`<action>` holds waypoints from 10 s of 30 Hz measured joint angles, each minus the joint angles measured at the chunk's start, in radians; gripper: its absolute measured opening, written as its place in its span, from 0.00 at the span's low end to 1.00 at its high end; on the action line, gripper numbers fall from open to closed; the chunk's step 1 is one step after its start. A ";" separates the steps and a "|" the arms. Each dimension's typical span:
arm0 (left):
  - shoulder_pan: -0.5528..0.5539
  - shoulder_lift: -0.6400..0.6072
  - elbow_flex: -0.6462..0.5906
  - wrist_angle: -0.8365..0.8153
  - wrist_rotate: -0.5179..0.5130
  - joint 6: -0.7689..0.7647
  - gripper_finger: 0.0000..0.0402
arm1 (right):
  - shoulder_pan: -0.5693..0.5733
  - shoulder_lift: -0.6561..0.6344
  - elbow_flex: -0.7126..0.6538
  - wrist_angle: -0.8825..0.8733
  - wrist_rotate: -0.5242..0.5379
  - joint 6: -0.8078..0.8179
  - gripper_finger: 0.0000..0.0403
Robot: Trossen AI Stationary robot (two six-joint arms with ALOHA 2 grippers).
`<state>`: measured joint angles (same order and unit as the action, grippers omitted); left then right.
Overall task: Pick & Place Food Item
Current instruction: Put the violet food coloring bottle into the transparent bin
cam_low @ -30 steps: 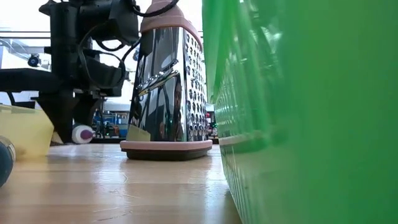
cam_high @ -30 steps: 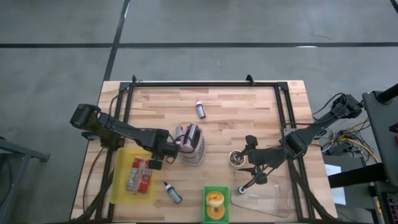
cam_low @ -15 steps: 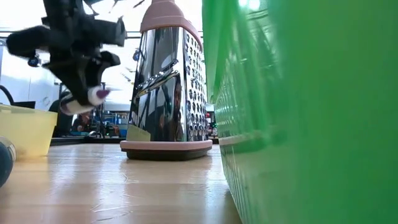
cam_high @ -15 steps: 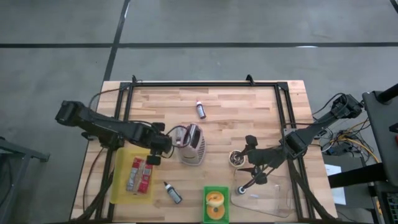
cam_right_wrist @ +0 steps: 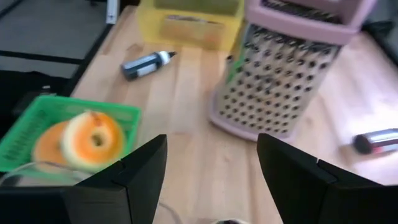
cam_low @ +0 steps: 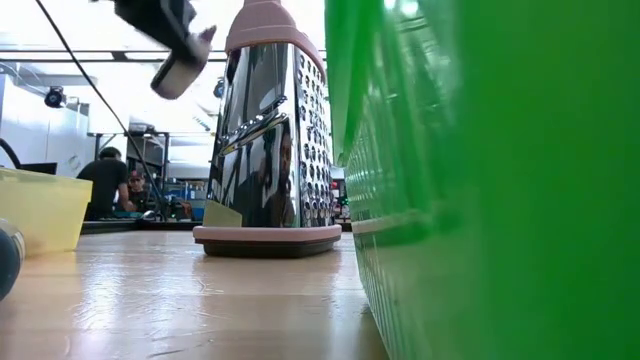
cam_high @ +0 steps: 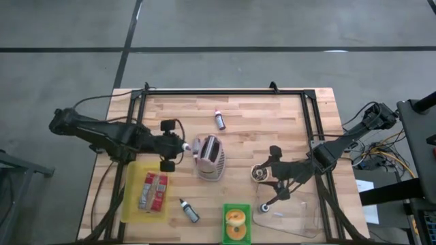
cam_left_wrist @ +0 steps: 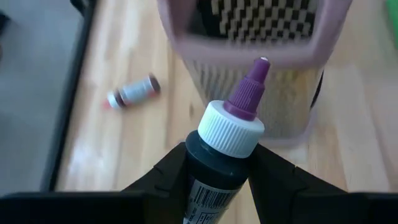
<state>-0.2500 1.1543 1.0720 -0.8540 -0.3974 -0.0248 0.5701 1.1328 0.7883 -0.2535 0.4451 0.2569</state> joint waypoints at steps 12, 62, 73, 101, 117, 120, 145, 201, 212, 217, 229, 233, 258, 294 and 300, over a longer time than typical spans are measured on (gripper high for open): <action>0.000 0.184 0.328 -0.001 -0.044 0.223 0.33 | 0.000 0.000 0.049 0.004 0.194 -0.149 0.61; 0.030 0.612 0.839 -0.208 -0.204 0.512 0.32 | -0.180 0.325 0.218 0.555 0.442 -0.800 0.61; 0.030 0.612 0.839 -0.197 -0.173 0.523 0.32 | -0.188 0.321 0.221 0.590 0.438 -0.837 0.61; 0.035 0.611 0.839 -0.162 -0.147 0.527 0.32 | -0.207 0.325 0.220 0.657 0.358 -0.837 0.61; 0.040 0.609 0.838 -0.169 -0.144 0.530 0.32 | -0.221 0.412 0.282 0.660 0.370 -0.877 0.58; 0.040 0.609 0.838 -0.168 -0.144 0.530 0.32 | -0.215 0.423 0.302 0.651 0.398 -0.902 0.55; 0.040 0.612 0.837 -0.175 -0.134 0.530 0.31 | -0.206 0.426 0.319 0.599 0.451 -0.913 0.26; -0.043 0.268 0.663 -0.354 -0.173 0.224 0.68 | -0.123 0.397 0.316 0.476 0.711 -0.902 0.26; -0.135 0.094 0.219 -0.036 -0.219 0.122 0.68 | 0.013 0.364 0.574 -0.450 0.726 -0.162 0.26; -0.162 0.005 0.055 0.154 -0.229 0.111 0.68 | 0.063 0.374 0.681 -0.762 0.610 0.165 0.26; -0.179 -0.068 -0.089 0.298 -0.261 0.114 0.68 | 0.096 0.401 0.845 -1.007 0.223 0.478 0.26; -0.181 -0.069 -0.114 0.333 -0.260 0.131 0.68 | 0.109 0.441 0.936 -1.175 0.133 0.599 0.26; -0.181 -0.076 -0.138 0.373 -0.281 0.163 0.68 | 0.269 0.661 1.132 -1.313 -0.221 0.918 0.26; -0.181 -0.078 -0.138 0.420 -0.280 0.144 0.68 | 0.263 0.646 0.831 -0.929 -0.339 0.850 0.26; -0.181 -0.078 -0.138 0.420 -0.280 0.140 0.68 | 0.263 0.645 0.789 -0.878 -0.341 0.846 0.26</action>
<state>-0.4305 1.0767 0.9344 -0.4339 -0.6777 0.1152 0.8330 1.7779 1.5778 -1.1311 0.1039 1.1030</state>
